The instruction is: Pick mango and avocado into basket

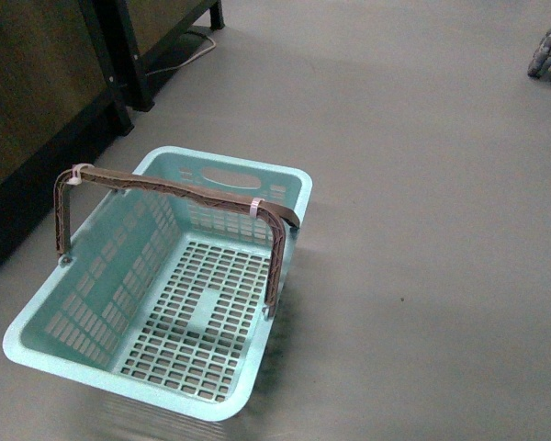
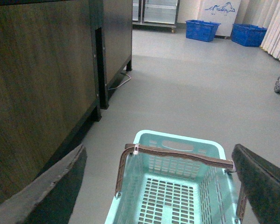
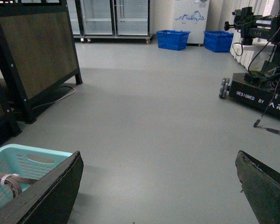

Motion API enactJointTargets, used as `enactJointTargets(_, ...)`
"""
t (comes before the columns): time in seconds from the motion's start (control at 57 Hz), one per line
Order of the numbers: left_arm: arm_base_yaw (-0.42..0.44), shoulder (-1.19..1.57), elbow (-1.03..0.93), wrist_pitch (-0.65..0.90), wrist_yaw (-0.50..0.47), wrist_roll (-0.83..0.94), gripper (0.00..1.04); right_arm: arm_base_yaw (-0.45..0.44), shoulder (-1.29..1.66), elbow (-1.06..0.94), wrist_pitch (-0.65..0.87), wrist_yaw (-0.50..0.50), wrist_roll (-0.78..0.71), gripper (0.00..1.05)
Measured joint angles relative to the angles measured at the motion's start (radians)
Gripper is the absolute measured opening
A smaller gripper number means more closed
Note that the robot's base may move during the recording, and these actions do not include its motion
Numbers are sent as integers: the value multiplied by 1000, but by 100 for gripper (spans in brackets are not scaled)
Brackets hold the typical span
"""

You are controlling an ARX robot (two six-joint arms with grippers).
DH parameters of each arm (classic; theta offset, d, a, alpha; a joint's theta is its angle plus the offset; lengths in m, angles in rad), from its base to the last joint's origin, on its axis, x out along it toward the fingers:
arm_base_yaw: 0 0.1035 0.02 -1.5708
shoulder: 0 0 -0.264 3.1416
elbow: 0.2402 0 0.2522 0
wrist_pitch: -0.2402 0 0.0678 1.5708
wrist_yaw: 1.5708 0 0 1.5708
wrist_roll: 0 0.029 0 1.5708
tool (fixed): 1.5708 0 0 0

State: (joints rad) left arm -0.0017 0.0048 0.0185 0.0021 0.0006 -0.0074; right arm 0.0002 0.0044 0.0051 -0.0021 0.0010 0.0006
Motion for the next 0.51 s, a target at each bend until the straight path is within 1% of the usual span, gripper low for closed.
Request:
enactJointTargets(0.018,0,0,0,0,0,0,99,0,0,0,0,0,0,97)
enactJointTargets(0.035,0,0,0,0,0,2,99,0,0,0,0,0,0,97)
enactJointTargets(0.088,0,0,0,0,0,1,97,0,0,0,0,0,0,97)
enactJointTargets(0.508,0,0,0,0,0,1,97,0,0,0,0,0,0,97)
